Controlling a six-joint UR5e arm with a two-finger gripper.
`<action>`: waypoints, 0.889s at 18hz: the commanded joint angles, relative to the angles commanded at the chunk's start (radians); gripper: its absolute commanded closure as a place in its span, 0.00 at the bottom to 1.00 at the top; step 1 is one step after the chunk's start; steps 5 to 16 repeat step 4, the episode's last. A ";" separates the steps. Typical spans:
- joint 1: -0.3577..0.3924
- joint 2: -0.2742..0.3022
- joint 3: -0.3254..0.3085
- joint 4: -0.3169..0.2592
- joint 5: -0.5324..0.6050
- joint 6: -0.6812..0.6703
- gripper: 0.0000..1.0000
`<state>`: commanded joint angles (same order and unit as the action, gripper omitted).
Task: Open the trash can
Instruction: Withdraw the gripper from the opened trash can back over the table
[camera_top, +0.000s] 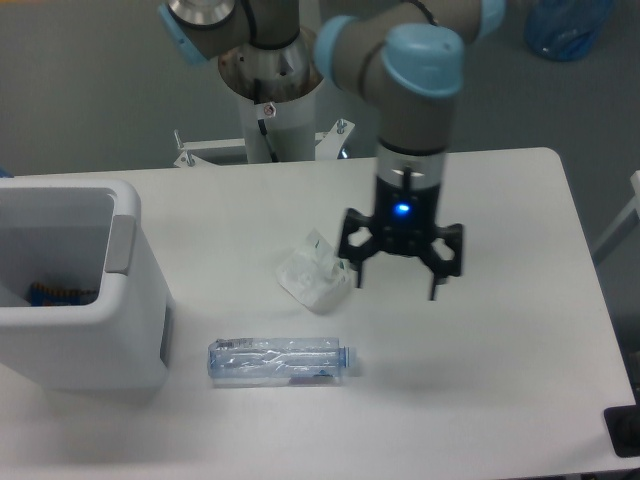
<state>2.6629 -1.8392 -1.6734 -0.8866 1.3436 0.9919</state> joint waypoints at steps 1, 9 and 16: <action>0.002 -0.014 -0.006 0.001 0.058 0.063 0.00; -0.005 -0.032 -0.005 -0.002 0.219 0.163 0.00; -0.005 -0.032 -0.005 -0.002 0.219 0.163 0.00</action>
